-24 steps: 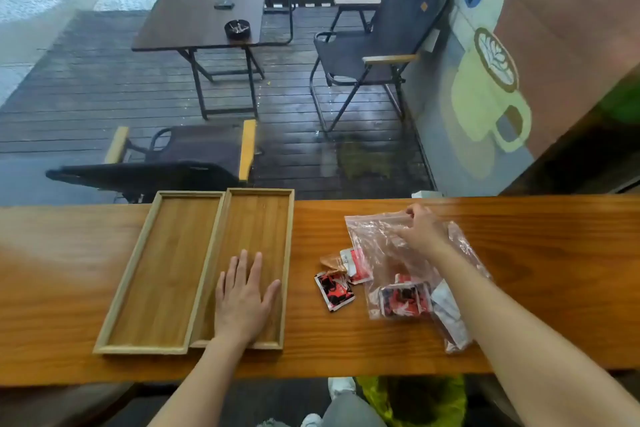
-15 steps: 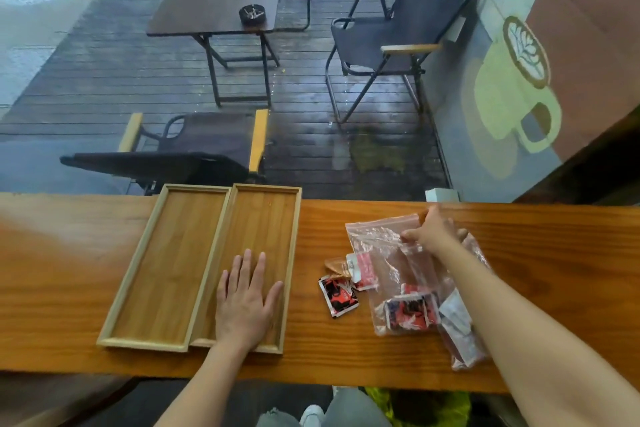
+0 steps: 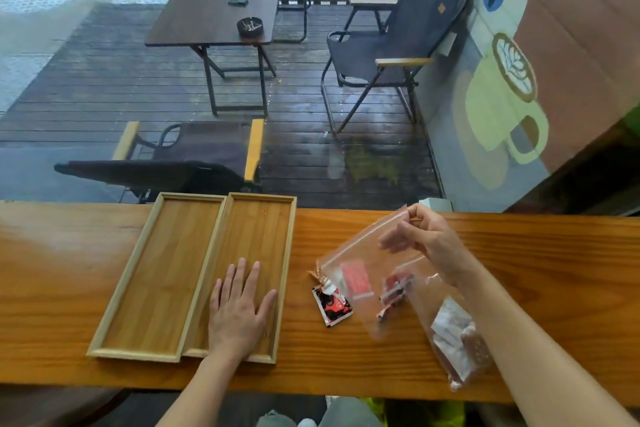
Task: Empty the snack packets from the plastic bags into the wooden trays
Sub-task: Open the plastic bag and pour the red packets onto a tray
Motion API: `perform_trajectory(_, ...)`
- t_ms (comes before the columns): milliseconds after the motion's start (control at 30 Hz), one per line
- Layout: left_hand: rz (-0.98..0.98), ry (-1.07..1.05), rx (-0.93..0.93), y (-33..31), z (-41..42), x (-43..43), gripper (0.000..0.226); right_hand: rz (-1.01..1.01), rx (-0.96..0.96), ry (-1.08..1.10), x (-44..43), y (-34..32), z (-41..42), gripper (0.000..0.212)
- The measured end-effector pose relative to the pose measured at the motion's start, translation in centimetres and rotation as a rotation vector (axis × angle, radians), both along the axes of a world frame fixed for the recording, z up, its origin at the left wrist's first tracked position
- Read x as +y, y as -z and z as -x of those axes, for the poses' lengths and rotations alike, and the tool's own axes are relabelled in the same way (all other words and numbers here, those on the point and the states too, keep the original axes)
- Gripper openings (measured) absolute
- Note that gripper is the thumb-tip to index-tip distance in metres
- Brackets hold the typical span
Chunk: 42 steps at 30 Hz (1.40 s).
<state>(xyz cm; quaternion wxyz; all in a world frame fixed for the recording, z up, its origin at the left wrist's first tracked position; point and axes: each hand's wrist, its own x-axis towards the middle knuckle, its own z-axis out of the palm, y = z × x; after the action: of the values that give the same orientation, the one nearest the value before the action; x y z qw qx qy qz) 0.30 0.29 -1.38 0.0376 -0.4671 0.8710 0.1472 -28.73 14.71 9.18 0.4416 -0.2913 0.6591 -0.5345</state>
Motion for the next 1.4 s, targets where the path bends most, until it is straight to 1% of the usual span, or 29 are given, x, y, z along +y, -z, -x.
perform_trajectory(33,-0.009,-0.005,0.008,0.0,0.0,0.0,0.072,0.03,0.007,-0.006,-0.1,-0.8,-0.2,0.02)
perform_trajectory(133,-0.054,-0.025,0.023,0.0,0.0,-0.2,0.068,0.085,0.075,-0.046,-0.6,-2.8,-0.8,0.006)
perform_trajectory(167,-0.076,-0.034,0.017,-0.3,0.1,-0.3,0.066,0.094,0.095,-0.06,-0.8,-3.3,-0.9,0.004)
perform_trajectory(233,-0.147,-0.072,0.018,-1.8,1.1,-0.4,0.061,0.094,0.142,-0.085,-1.3,-4.2,-1.0,0.006)
perform_trajectory(267,-0.195,-0.099,0.066,-3.1,1.8,-0.5,0.053,0.088,0.165,-0.097,-1.6,-4.7,-1.1,0.007)
perform_trajectory(300,-0.26,-0.123,0.161,-4.9,2.7,-0.4,0.042,0.079,0.186,-0.11,-2.0,-5.0,-1.1,0.009)
perform_trajectory(333,-0.354,-0.141,0.296,-6.9,3.6,-0.2,0.03,0.063,0.207,-0.124,-2.3,-5.3,-1.3,0.01)
perform_trajectory(367,-0.457,-0.144,0.442,-9.0,4.6,0.3,0.025,0.041,0.231,-0.14,-2.7,-5.5,-1.4,0.011)
perform_trajectory(400,-0.537,-0.129,0.569,-11.2,5.7,0.9,0.032,0.012,0.259,-0.161,-3.1,-5.7,-1.6,0.012)
perform_trajectory(433,-0.604,-0.101,0.658,-13.3,6.7,1.6,0.043,-0.018,0.291,-0.188,-3.5,-5.7,-1.8,0.013)
perform_trajectory(467,-0.668,-0.059,0.704,-15.0,7.6,2.2,0.054,-0.044,0.324,-0.222,-3.8,-5.7,-2.1,0.014)
perform_trajectory(500,-0.727,-0.015,0.703,-16.3,8.6,2.8,0.06,-0.067,0.352,-0.257,-4.1,-5.6,-2.3,0.015)
perform_trajectory(533,-0.771,0.026,0.66,-17.1,9.4,3.4,0.063,-0.091,0.372,-0.29,-4.3,-5.5,-2.5,0.016)
perform_trajectory(567,-0.79,0.06,0.596,-17.6,10.1,3.9,0.064,-0.119,0.387,-0.318,-4.5,-5.2,-2.6,0.017)
perform_trajectory(600,-0.787,0.081,0.535,-17.7,10.7,4.3,0.06,-0.149,0.406,-0.344,-4.6,-5.0,-2.7,0.016)
perform_trajectory(633,-0.773,0.088,0.494,-17.6,11.0,4.6,0.05,-0.179,0.428,-0.364,-4.6,-4.7,-2.8,0.016)
perform_trajectory(700,-0.753,0.066,0.482,-16.9,11.1,4.9,0.026,-0.23,0.45,-0.383,-4.4,-4.2,-2.9,0.014)
perform_trajectory(733,-0.769,0.046,0.487,-16.5,11.0,4.9,0.017,-0.245,0.443,-0.386,-4.2,-4.0,-2.8,0.013)
perform_trajectory(800,-0.879,-0.007,0.495,-16.1,10.7,4.9,0.005,-0.243,0.407,-0.387,-3.7,-3.6,-2.8,0.01)
perform_trajectory(867,-1.007,-0.056,0.504,-15.9,10.7,5.0,0.007,-0.225,0.39,-0.382,-3.2,-3.4,-2.8,0.009)
perform_trajectory(967,-1.143,-0.127,0.523,-16.0,10.8,5.0,0.013,-0.187,0.451,-0.344,-2.5,-3.1,-2.9,0.008)
perform_trajectory(1067,-1.235,-0.205,0.584,-16.1,10.8,4.8,0.013,-0.135,0.506,-0.19,-1.6,-2.9,-3.0,0.01)
perform_trajectory(1133,-1.238,-0.259,0.633,-16.1,10.9,4.7,0.011,-0.086,0.514,-0.069,-0.8,-3.0,-3.2,0.01)
perform_trajectory(1200,-1.206,-0.279,0.667,-16.1,11.2,4.8,0.009,-0.05,0.467,0.004,0.0,-3.1,-3.6,0.008)
perform_trajectory(1267,-1.177,-0.282,0.699,-16.0,11.6,5.1,0.008,-0.037,0.419,0.002,0.9,-3.3,-3.9,0.007)
perform_trajectory(1400,-1.105,-0.27,0.752,-15.7,12.3,6.1,0.009,-0.009,0.329,-0.072,2.2,-3.7,-4.2,0.009)
